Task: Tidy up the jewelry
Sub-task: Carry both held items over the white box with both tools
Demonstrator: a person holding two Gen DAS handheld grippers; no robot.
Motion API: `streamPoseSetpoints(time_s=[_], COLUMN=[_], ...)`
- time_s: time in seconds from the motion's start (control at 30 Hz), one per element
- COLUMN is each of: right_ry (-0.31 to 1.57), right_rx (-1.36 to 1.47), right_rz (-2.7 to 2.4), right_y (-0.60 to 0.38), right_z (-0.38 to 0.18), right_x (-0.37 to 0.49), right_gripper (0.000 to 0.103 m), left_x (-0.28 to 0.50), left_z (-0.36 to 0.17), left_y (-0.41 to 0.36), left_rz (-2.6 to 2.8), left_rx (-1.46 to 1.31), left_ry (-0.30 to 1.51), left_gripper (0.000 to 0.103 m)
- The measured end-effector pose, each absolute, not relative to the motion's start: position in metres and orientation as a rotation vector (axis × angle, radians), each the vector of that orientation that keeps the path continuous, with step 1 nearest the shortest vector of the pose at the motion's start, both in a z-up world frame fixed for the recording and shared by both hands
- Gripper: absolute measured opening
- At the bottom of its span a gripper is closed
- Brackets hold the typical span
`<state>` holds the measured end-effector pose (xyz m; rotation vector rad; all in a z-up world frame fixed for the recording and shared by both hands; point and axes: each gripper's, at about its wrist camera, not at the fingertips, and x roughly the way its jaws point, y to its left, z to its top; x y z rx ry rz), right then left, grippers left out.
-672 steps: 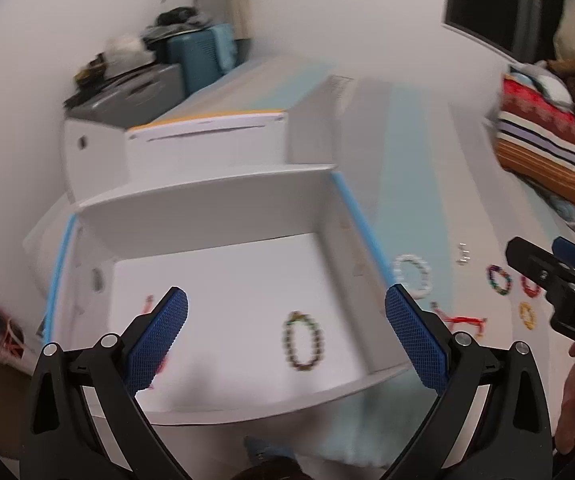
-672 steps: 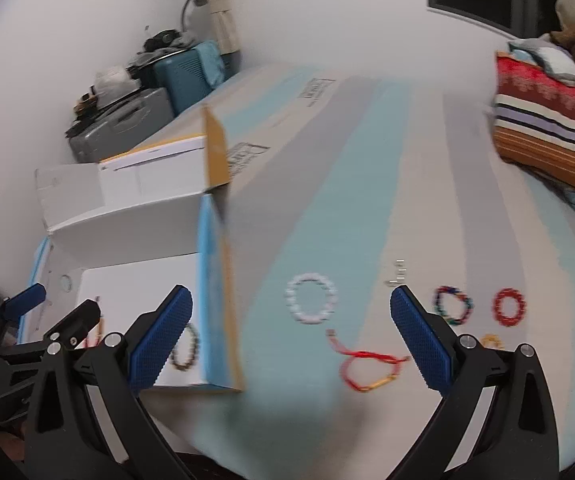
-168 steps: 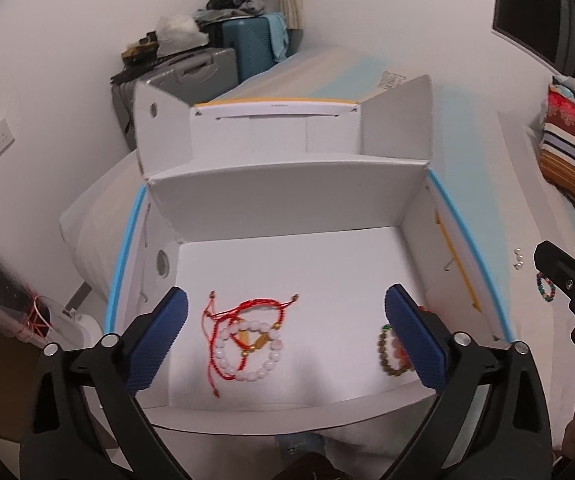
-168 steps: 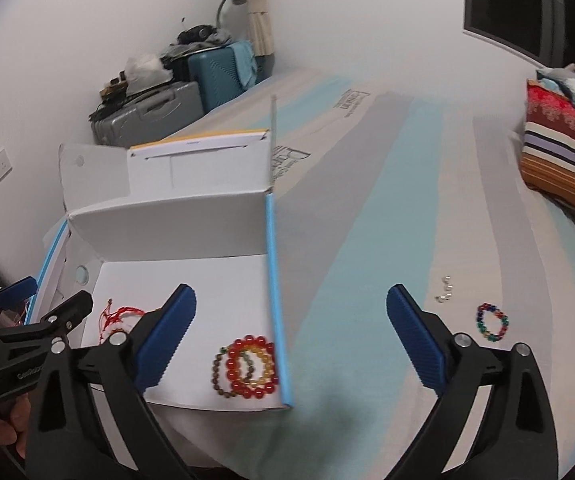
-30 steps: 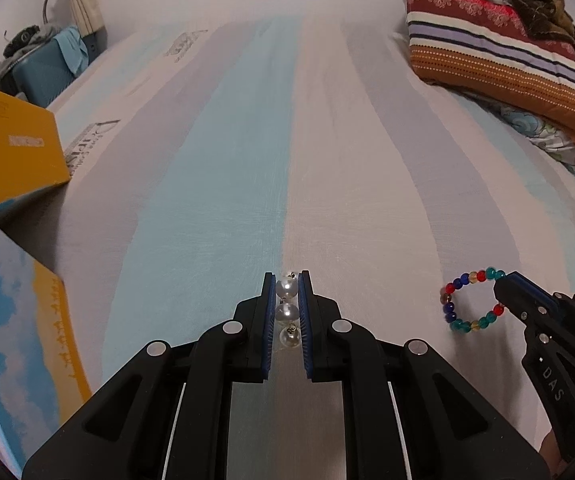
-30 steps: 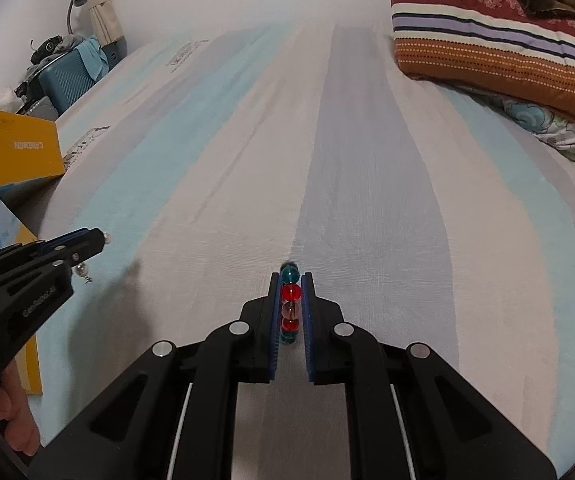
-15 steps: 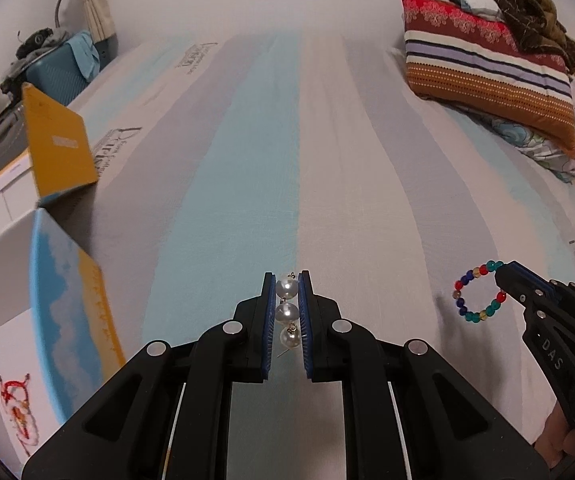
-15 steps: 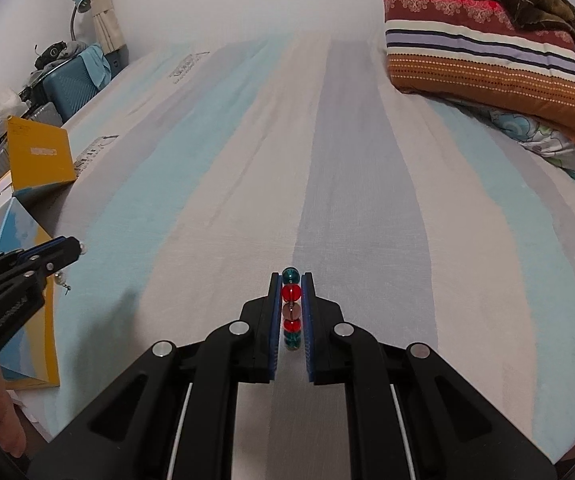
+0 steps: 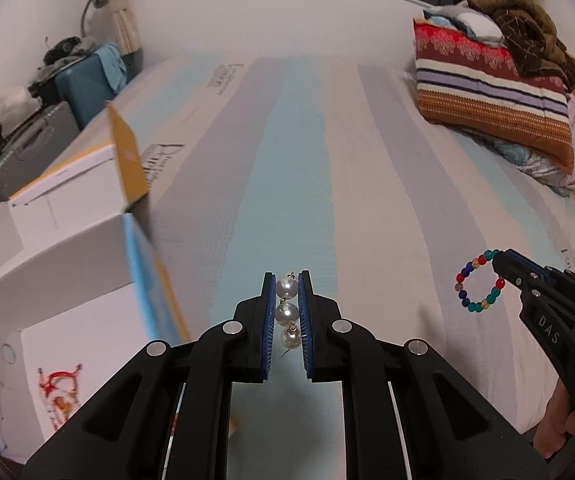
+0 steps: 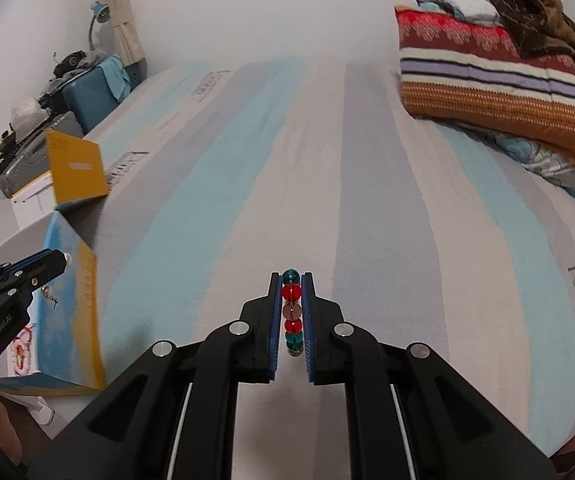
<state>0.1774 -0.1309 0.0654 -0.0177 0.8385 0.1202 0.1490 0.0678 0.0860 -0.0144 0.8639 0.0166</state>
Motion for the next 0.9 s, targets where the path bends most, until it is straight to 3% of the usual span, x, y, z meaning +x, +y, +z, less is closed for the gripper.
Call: streamPoseSetpoints(time_s=[0.9], right_ry=[0.743], right_rx=[-0.13], right_rz=[0.342], right_y=[0.056], right_z=[0.129], right_x=[0.101], right_gripper=[0.009], left_x=[0.029], left_z=[0.122], left_y=[0.261], left_rz=[0.275], left_rx=[-0.126], left_ry=[0.813], left_gripper=[0.011])
